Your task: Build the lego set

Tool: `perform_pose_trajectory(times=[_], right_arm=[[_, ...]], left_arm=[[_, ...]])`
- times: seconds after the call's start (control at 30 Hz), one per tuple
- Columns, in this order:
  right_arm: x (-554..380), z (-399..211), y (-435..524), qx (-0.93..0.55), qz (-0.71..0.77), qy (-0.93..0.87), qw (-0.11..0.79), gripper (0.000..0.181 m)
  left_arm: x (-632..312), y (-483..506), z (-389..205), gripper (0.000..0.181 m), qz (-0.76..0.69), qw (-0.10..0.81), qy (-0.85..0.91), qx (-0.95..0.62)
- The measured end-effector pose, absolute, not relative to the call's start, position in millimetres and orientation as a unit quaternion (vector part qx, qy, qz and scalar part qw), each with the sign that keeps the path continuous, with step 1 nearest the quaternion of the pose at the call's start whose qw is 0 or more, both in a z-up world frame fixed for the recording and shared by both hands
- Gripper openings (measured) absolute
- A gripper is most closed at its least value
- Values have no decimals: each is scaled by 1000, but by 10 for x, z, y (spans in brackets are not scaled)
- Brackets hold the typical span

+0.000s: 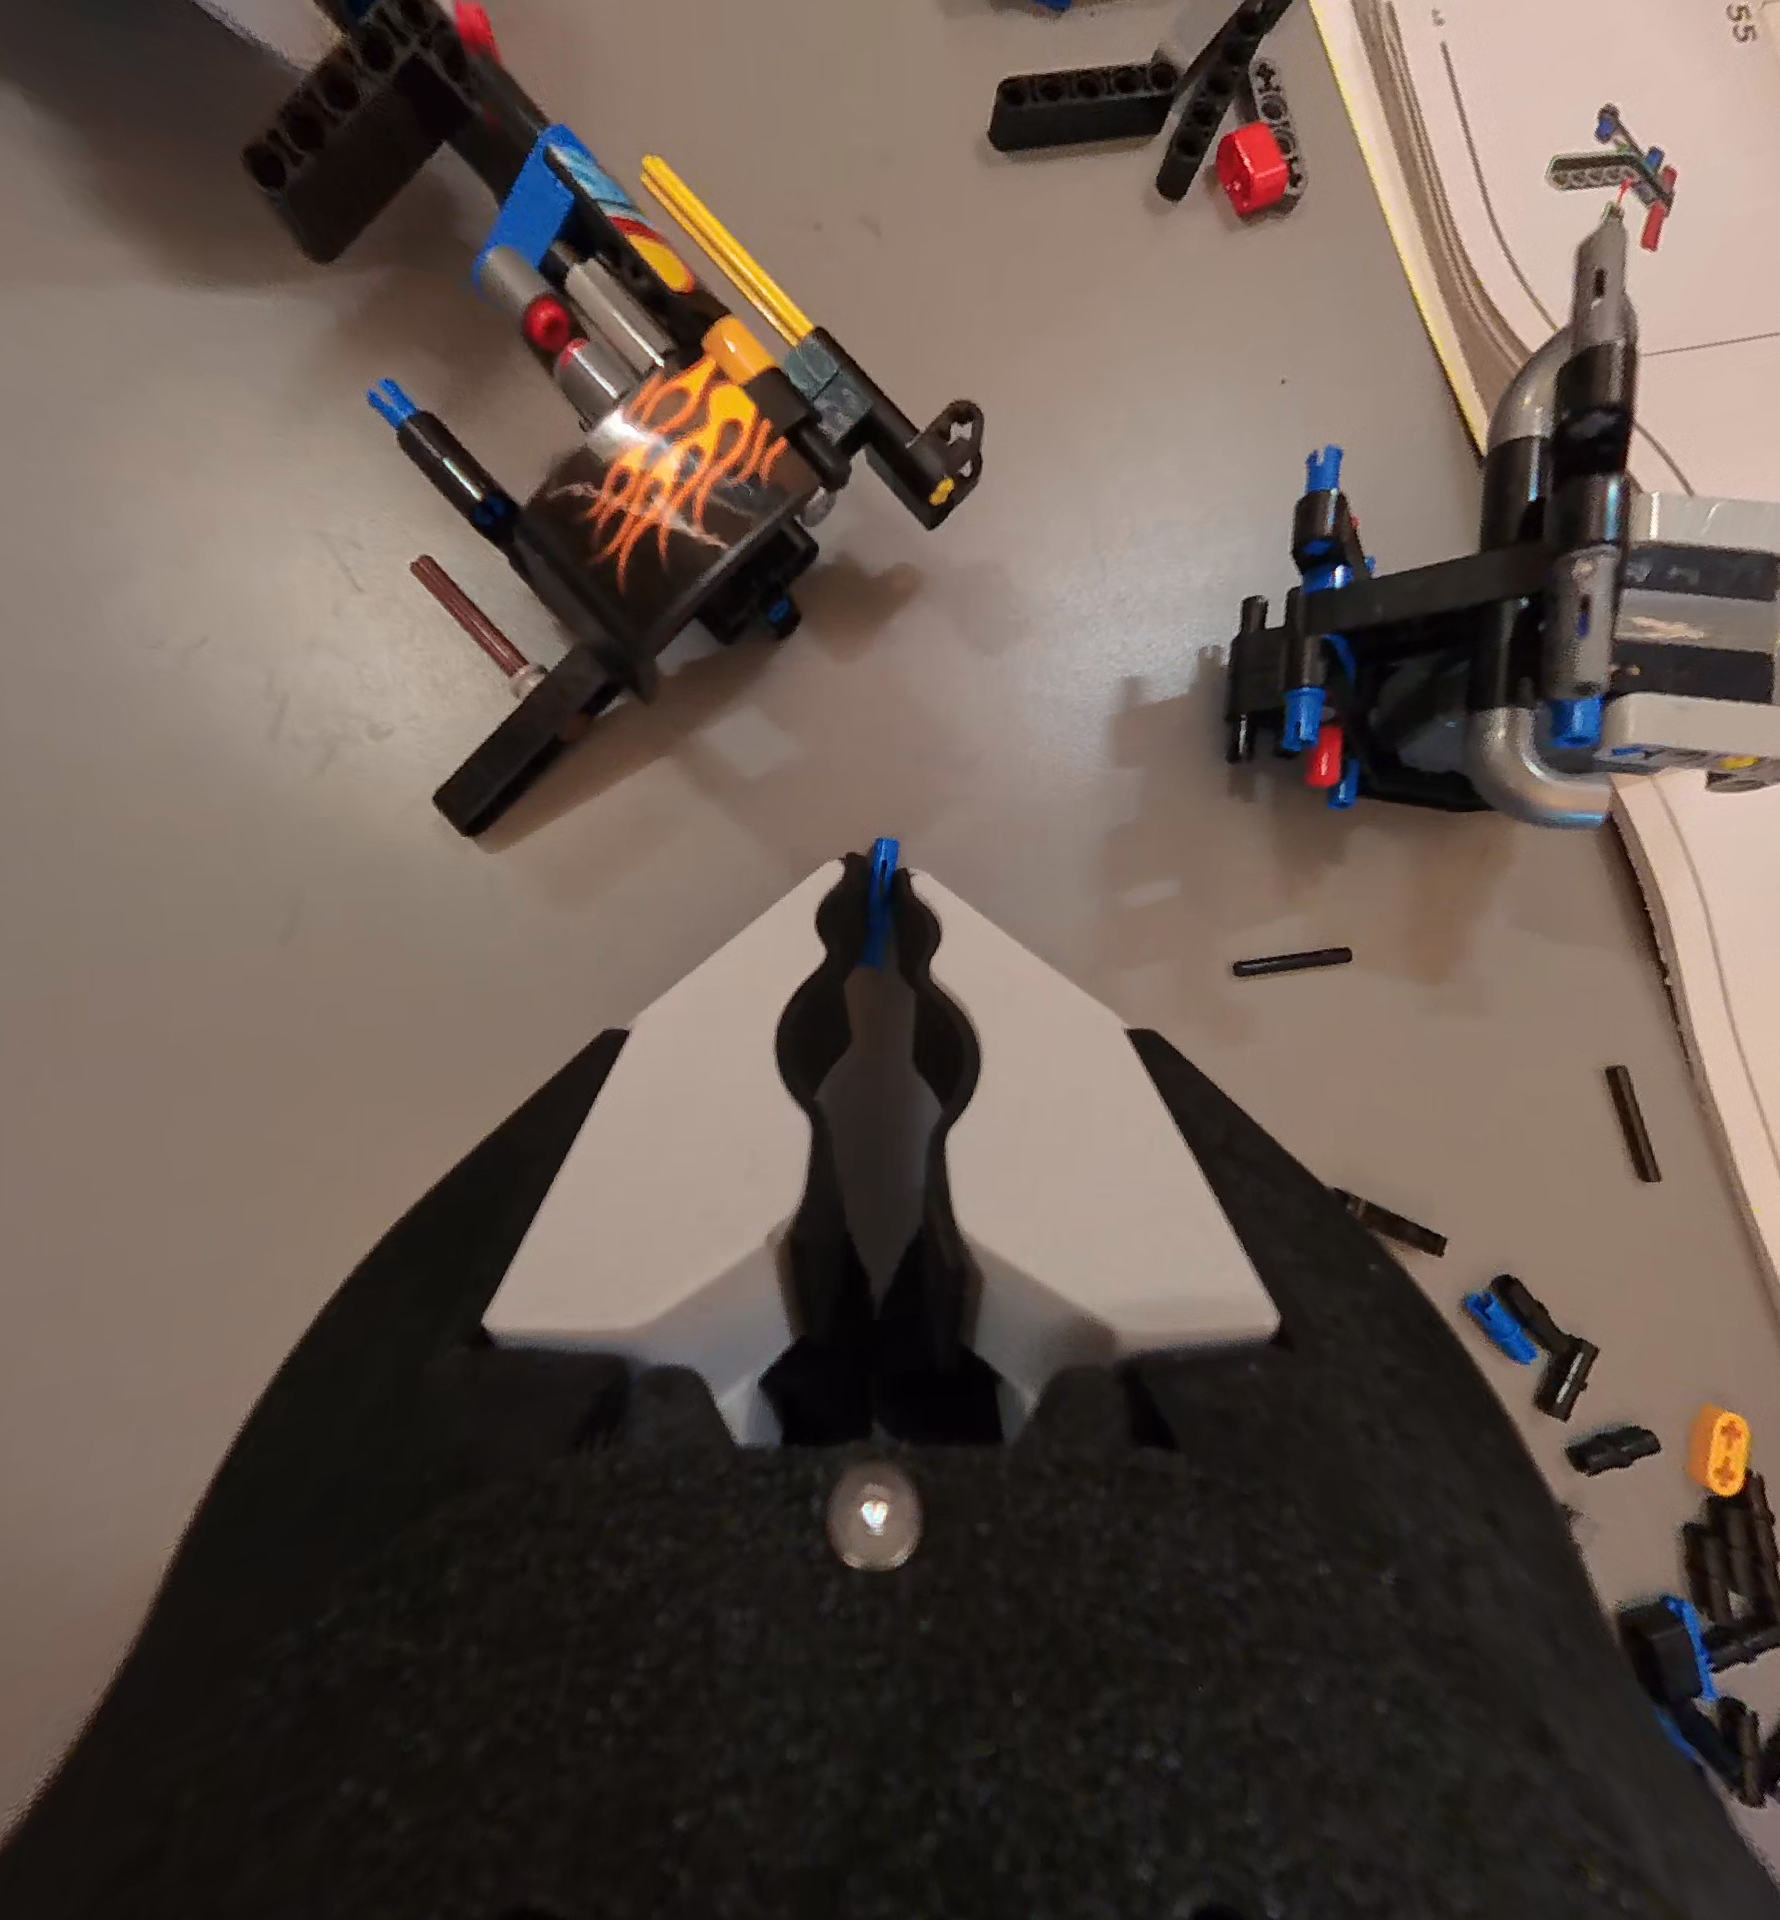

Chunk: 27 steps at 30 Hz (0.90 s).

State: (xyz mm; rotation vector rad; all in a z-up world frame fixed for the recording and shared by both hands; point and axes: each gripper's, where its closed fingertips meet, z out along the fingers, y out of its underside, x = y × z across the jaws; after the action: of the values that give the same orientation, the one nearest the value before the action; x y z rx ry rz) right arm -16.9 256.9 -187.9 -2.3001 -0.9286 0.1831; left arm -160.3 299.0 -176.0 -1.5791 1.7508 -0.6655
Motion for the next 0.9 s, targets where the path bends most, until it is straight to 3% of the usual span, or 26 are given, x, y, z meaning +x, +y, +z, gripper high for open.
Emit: perform_pose_trajectory(times=[0.03, 0.3, 0.5, 0.7, 0.9], right_arm=[[-170, -1879, 2573, -875, 67, -355, 323, 3], [-175, -1458, 2669, -862, 102, -292, 401, 3], [-437, -925, 2603, -818, 157, -203, 514, 2], [-585, -780, 2580, -764, 262, -83, 584, 3], [-686, -676, 2672, -708, 385, -7, 591, 3]], left_arm=[[-1625, 2992, -1796, 6, -245, 330, 679, -608], [-1584, 2912, -1864, 6, -254, 314, 671, -622], [-1544, 2907, -1836, 20, -247, 331, 659, -628], [-1508, 2877, -1708, 33, -280, 347, 637, -629], [-1328, 2828, -998, 34, -328, 431, 602, -587]])
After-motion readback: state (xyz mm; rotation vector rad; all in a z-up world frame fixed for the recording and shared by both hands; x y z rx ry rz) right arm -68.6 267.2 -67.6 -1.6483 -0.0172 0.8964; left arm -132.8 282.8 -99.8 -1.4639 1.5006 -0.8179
